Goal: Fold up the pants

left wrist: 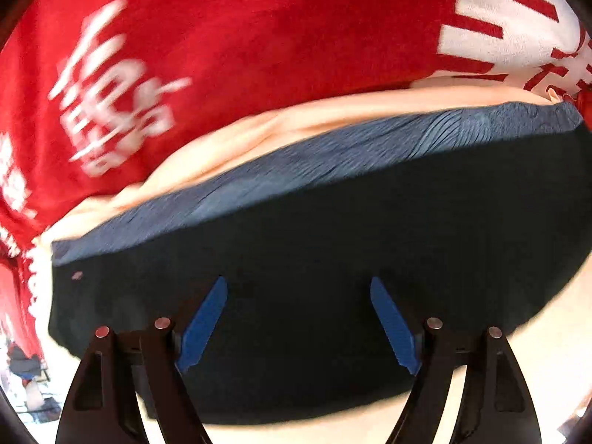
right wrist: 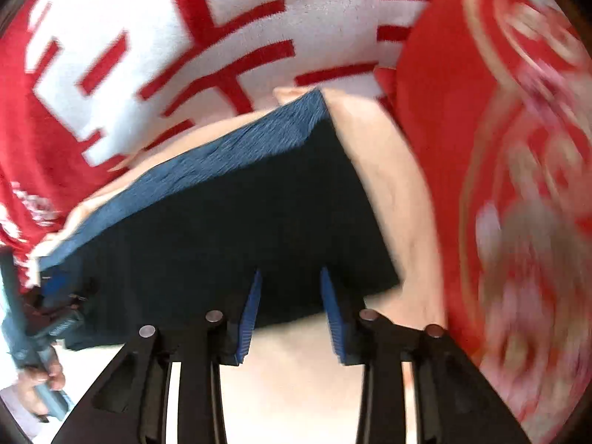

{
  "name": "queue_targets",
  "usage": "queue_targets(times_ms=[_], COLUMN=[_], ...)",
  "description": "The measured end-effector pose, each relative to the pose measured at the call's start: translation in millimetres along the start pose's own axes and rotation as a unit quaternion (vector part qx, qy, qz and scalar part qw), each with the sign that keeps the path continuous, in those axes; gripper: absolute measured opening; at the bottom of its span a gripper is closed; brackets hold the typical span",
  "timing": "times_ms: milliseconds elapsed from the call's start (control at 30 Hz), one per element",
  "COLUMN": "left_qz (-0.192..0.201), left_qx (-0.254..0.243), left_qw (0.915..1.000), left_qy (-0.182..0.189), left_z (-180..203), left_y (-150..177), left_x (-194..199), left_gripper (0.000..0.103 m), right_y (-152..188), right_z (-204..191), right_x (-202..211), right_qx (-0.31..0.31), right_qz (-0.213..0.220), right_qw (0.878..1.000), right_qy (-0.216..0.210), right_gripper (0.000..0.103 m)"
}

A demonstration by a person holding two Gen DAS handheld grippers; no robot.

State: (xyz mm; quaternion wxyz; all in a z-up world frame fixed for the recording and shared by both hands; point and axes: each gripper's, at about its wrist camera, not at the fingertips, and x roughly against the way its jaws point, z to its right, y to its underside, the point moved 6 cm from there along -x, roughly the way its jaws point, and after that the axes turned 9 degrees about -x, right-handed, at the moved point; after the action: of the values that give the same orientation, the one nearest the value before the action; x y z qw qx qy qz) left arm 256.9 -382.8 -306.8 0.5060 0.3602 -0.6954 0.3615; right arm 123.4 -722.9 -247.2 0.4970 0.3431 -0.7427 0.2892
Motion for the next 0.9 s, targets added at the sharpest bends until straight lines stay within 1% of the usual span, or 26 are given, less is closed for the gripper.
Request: queue_targets(times_ms=[33,100,167,200,267,333,367,400,433,467,500,533,600,633,700,733,833,867,900], left_qz=[-0.002,-0.010,-0.017,-0.020,-0.023,-0.024,-0.023,-0.023,-0.024,-0.025,-0.026,-0.027,-0.031,-0.032,-0.031,-0.033,-0.025,-0.021,-0.017], left_qx=[0.010,0.034,0.057,0.069,0.080,0.080,0.076,0.075,0.073,0.073,0.075,0.076,0.077,0.076,0.073,0.069,0.058,0.056,0.056], left_qw=[0.9999,0.9994,0.9980,0.9969,0.9953,0.9943,0.9939,0.9937,0.9936,0.9935,0.9937,0.9938,0.9944,0.9948,0.9958,0.9965,0.9978,0.9980,0.9982], left_qy=[-0.002,-0.008,-0.020,-0.032,-0.050,-0.067,-0.077,-0.080,-0.083,-0.083,-0.079,-0.077,-0.066,-0.059,-0.045,-0.034,-0.021,-0.019,-0.013], left_z=[-10,-34,-68,-89,-118,-141,-155,-175,-190,-199,-215,-220,-225,-219,-220,-218,-218,-218,-219], left_y=[7,22,32,39,48,55,60,67,73,79,93,95,102,106,114,120,130,131,132], left_x=[4,8,11,12,9,5,1,-7,-14,-14,-20,-28,-44,-45,-55,-62,-72,-72,-71], left_gripper=[0.081,0.081,0.081,0.081,0.081,0.081,0.081,0.081,0.081,0.081,0.081,0.081,0.081,0.081,0.081,0.081,0.081,0.081,0.081], right_y=[11,34,60,72,99,121,143,158,168,181,186,190,204,210,221,219,219,219,216], right_z=[-5,-21,-45,-56,-92,-130,-148,-170,-186,-201,-215,-229,-248,-254,-271,-276,-289,-293,-295], right_x=[6,9,2,-3,-12,-26,-35,-46,-53,-69,-78,-84,-97,-102,-118,-125,-139,-140,-140], right_qx=[-0.009,-0.022,-0.036,-0.037,-0.024,-0.012,-0.010,-0.011,-0.012,-0.013,-0.013,-0.014,-0.023,-0.028,-0.049,-0.055,-0.087,-0.099,-0.100], right_qz=[-0.012,-0.040,-0.079,-0.090,-0.112,-0.136,-0.149,-0.162,-0.173,-0.184,-0.189,-0.194,-0.199,-0.201,-0.197,-0.195,-0.189,-0.186,-0.180], right_qw=[0.999,0.995,0.986,0.981,0.972,0.962,0.957,0.950,0.945,0.940,0.937,0.934,0.931,0.930,0.929,0.929,0.928,0.928,0.932], right_qy=[-0.034,-0.087,-0.146,-0.166,-0.204,-0.235,-0.250,-0.267,-0.278,-0.288,-0.293,-0.299,-0.306,-0.307,-0.309,-0.309,-0.309,-0.308,-0.299], right_gripper=[0.039,0.039,0.039,0.039,0.039,0.039,0.039,0.039,0.039,0.039,0.039,0.039,0.039,0.039,0.039,0.039,0.038,0.026,0.015])
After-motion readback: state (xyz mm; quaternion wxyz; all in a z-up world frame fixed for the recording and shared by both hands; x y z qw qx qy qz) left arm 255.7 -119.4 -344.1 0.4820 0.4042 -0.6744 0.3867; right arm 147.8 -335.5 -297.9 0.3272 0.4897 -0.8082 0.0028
